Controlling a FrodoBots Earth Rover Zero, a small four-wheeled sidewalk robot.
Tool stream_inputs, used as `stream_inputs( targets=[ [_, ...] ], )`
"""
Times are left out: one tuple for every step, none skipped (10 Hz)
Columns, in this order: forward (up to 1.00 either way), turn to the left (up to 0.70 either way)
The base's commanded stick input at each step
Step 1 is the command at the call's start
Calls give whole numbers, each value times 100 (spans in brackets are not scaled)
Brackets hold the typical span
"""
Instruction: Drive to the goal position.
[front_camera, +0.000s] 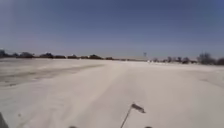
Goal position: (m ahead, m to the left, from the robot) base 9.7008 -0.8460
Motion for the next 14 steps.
stream_inputs(
  targets=[
    [70, -35],
    [70, -35],
    [70, -17],
    [70, 0],
    [70, 0],
    [70, 0],
    [70, 0],
    [70, 0],
    [70, 0],
    [70, 0],
    [70, 0],
    [70, 0],
    [70, 0],
    [70, 0]
  ],
)
